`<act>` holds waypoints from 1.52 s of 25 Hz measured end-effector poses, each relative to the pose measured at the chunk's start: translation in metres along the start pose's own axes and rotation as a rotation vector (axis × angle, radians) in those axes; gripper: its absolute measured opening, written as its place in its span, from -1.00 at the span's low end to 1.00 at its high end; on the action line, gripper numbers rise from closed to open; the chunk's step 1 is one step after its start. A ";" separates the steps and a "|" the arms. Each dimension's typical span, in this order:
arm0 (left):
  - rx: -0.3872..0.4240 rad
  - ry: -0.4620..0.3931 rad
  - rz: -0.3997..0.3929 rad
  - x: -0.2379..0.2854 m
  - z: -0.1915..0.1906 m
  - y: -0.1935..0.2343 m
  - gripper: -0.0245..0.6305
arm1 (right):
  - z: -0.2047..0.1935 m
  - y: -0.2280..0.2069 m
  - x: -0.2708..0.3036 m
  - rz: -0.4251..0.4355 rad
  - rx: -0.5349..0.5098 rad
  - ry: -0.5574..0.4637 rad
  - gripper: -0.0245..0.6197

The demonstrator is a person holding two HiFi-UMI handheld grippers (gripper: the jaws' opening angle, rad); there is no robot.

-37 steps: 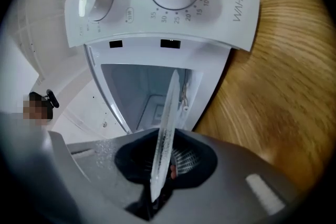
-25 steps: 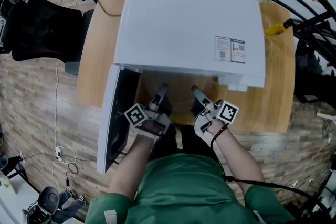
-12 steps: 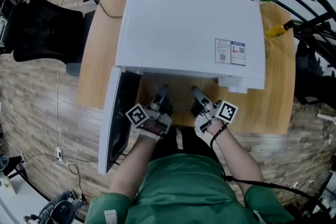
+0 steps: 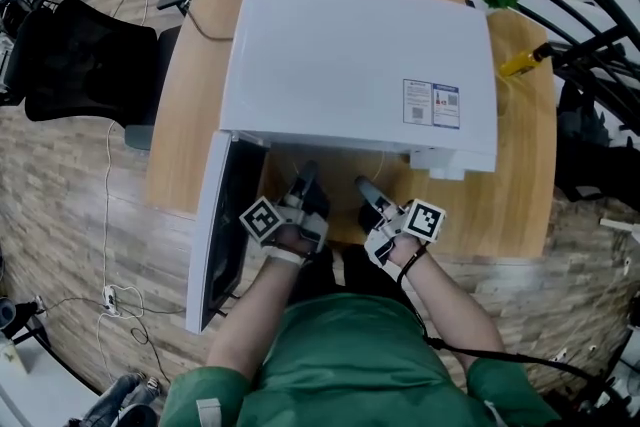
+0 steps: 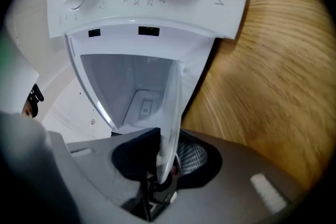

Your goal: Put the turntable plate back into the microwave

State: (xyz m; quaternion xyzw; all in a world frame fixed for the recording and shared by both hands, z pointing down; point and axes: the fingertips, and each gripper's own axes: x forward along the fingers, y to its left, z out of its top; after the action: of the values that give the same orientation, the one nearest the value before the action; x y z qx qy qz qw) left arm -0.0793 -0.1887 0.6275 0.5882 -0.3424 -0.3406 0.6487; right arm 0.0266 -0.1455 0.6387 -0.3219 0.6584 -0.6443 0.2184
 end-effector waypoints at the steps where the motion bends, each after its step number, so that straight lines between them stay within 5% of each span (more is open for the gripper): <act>1: 0.001 -0.003 0.003 0.001 0.000 0.000 -0.82 | -0.007 0.001 -0.003 -0.002 0.006 0.011 -0.62; 8: -0.005 -0.011 0.009 0.010 0.003 -0.002 -0.82 | -0.047 0.011 -0.004 0.020 0.037 0.072 -0.60; 21: 0.074 0.052 0.044 0.024 0.004 0.002 -0.78 | -0.028 -0.002 0.012 0.002 0.132 0.016 -0.81; 24: 0.084 0.090 0.049 0.019 -0.002 0.003 -0.48 | -0.021 -0.004 0.014 -0.002 0.135 0.002 -0.82; 27: 0.073 0.101 0.051 0.006 -0.010 0.002 -0.41 | -0.014 -0.004 0.018 0.006 0.147 -0.010 -0.82; 32: 0.090 0.125 0.078 -0.011 -0.021 0.000 -0.41 | -0.004 -0.004 0.025 0.010 0.157 -0.021 -0.82; 38: 0.112 0.137 0.107 -0.008 -0.024 -0.002 -0.65 | 0.003 -0.002 0.032 0.006 0.143 -0.021 -0.82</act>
State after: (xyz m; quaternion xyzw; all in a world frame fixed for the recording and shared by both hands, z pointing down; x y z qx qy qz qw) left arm -0.0637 -0.1698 0.6239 0.6263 -0.3466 -0.2451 0.6539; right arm 0.0065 -0.1703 0.6450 -0.3105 0.6092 -0.6856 0.2497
